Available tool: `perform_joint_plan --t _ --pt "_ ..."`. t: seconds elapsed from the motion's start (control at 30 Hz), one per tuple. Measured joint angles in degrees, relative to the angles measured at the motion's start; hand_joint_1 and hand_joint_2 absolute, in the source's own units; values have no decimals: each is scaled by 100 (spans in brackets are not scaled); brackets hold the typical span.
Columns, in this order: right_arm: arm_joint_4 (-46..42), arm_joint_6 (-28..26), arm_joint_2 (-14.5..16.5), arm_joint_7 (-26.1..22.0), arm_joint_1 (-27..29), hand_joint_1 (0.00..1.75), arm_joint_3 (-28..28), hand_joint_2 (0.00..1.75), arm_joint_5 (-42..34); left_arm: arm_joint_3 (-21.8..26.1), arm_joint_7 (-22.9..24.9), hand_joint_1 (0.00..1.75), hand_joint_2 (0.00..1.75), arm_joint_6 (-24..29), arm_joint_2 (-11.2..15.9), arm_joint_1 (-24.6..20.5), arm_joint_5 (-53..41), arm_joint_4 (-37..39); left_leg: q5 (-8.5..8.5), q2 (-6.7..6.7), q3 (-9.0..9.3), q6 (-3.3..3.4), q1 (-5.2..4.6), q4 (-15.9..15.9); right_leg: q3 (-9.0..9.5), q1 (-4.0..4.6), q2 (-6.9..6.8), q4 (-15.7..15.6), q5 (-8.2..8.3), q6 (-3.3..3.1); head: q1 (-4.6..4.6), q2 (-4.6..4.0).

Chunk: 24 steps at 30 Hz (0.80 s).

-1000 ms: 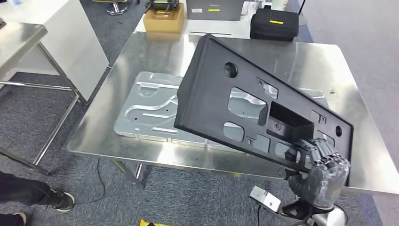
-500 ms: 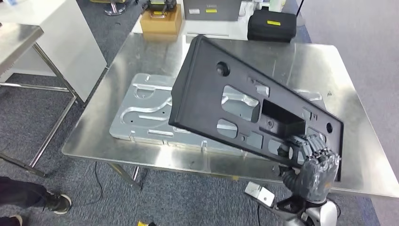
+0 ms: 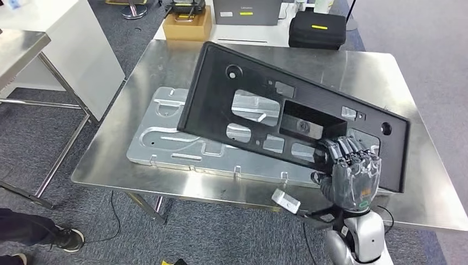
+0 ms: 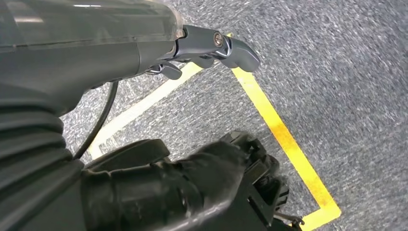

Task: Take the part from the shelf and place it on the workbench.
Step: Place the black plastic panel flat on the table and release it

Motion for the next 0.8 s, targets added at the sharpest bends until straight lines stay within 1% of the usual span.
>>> perform_joint_plan --t 0.03,0.07,0.1,0.13,0.2,0.23,0.27,0.3,0.33,0.37,0.4,0.43,0.47,0.5,0.53,0.57,0.6,0.63,0.7,0.73,0.77,0.8 --pt "83 1 -25 106 -102 162 28 175 98 -21 13 0 0 -2 -1 -9 -10 0 -14 2 -9 -21 9 24 0 -3 0 -14 12 -37 2 0" --pt "170 2 -52 208 -213 162 58 175 202 -43 26 0 0 -2 -3 -17 -22 1 -64 2 -37 -41 17 98 4 -7 0 -29 24 -76 2 0" --pt "263 9 -74 315 -330 162 90 175 322 -66 41 0 0 -3 -5 -26 -37 1 -173 2 -115 -58 25 280 9 -8 -3 -44 36 -114 1 0" --pt "365 29 -93 418 -453 162 122 175 445 -86 56 0 0 -5 -7 -33 -53 1 -332 2 -248 -70 31 576 12 -5 -6 -51 42 -143 -2 0" --pt "603 120 -133 607 -684 162 193 175 676 -123 85 0 0 -20 -13 -44 -84 2 -646 1 -607 -98 35 1312 9 20 -7 -49 42 -176 -4 0" --pt "732 173 -152 682 -780 162 230 175 767 -140 101 0 0 -32 -15 -47 -97 1 -704 1 -748 -102 37 1569 10 33 -6 -47 40 -181 -4 0" --pt "852 215 -168 739 -859 162 265 175 839 -158 113 0 0 -44 -16 -48 -107 1 -657 1 -806 -97 36 1640 13 43 -5 -44 37 -185 -4 0" --pt "964 241 -180 787 -929 162 301 175 903 -176 126 0 0 -54 -17 -51 -115 0 -507 1 -764 -82 36 1494 18 52 -3 -42 35 -186 -4 0" --pt "1066 260 -190 832 -996 162 342 175 971 -195 140 0 0 -61 -18 -56 -120 0 -286 1 -629 -57 33 1157 27 58 -1 -41 32 -185 -4 0" --pt "1171 280 -197 884 -1065 162 394 175 1046 -213 152 0 0 -65 -17 -63 -126 0 -93 0 -460 -24 25 756 33 65 0 -40 28 -180 -3 0" --pt "1279 301 -200 940 -1139 161 455 175 1126 -227 163 0 0 -68 -20 -75 -132 0 44 -2 -306 2 13 397 30 75 3 -35 23 -166 -2 0" --pt "1395 319 -202 1003 -1206 161 520 175 1210 -239 172 0 0 -73 -23 -88 -138 0 110 -4 -207 22 0 162 23 80 4 -35 24 -145 -2 0" --pt "1518 331 -203 1066 -1256 160 586 175 1291 -249 180 0 0 -78 -27 -98 -143 0 111 -8 -168 35 -13 61 16 82 5 -41 28 -119 -2 0" --pt "1638 341 -203 1125 -1288 160 650 175 1358 -257 187 0 0 -82 -31 -106 -147 0 112 -13 -161 45 -22 32 14 81 3 -54 36 -88 -3 0" --pt "1749 358 -203 1181 -1306 160 714 175 1410 -266 192 0 0 -86 -37 -109 -150 -1 132 -15 -153 67 -10 8 15 83 -2 -68 38 -57 -3 0" --pt "1860 382 -204 1230 -1321 161 774 175 1441 -279 196 0 0 -88 -44 -110 -155 -1 154 -17 -137 94 1 -29 7 84 -7 -47 12 -30 0 0" --pt "1969 410 -204 1272 -1345 161 828 175 1454 -294 197 0 0 -90 -53 -115 -158 -1 178 -16 -121 123 15 -68 -44 84 -11 63 -67 -6 4 0" --pt "2082 438 -204 1312 -1376 160 878 175 1461 -313 200 0 0 -95 -63 -122 -162 -1 197 -12 -107 148 29 -101 -150 83 -15 288 -200 14 8 0" --pt "2331 488 -203 1384 -1428 160 974 175 1476 -348 212 0 0 -103 -74 -135 -167 -1 203 -7 -106 171 25 -110 -498 65 -17 1009 -533 39 11 0" --pt "2474 515 -200 1422 -1443 160 1029 175 1483 -362 221 0 0 -107 -75 -136 -169 -1 200 -8 -106 173 24 -106 -659 58 -18 1324 -625 49 10 0" --pt "2615 540 -197 1461 -1450 161 1079 175 1489 -374 231 0 0 -109 -75 -136 -172 -1 195 -12 -106 175 23 -99 -740 50 -20 1463 -611 54 10 0" --pt "2770 568 -188 1509 -1458 162 1134 175 1494 -387 241 0 0 -111 -78 -137 -174 -1 187 -20 -106 172 24 -86 -715 42 -21 1380 -491 54 11 0"
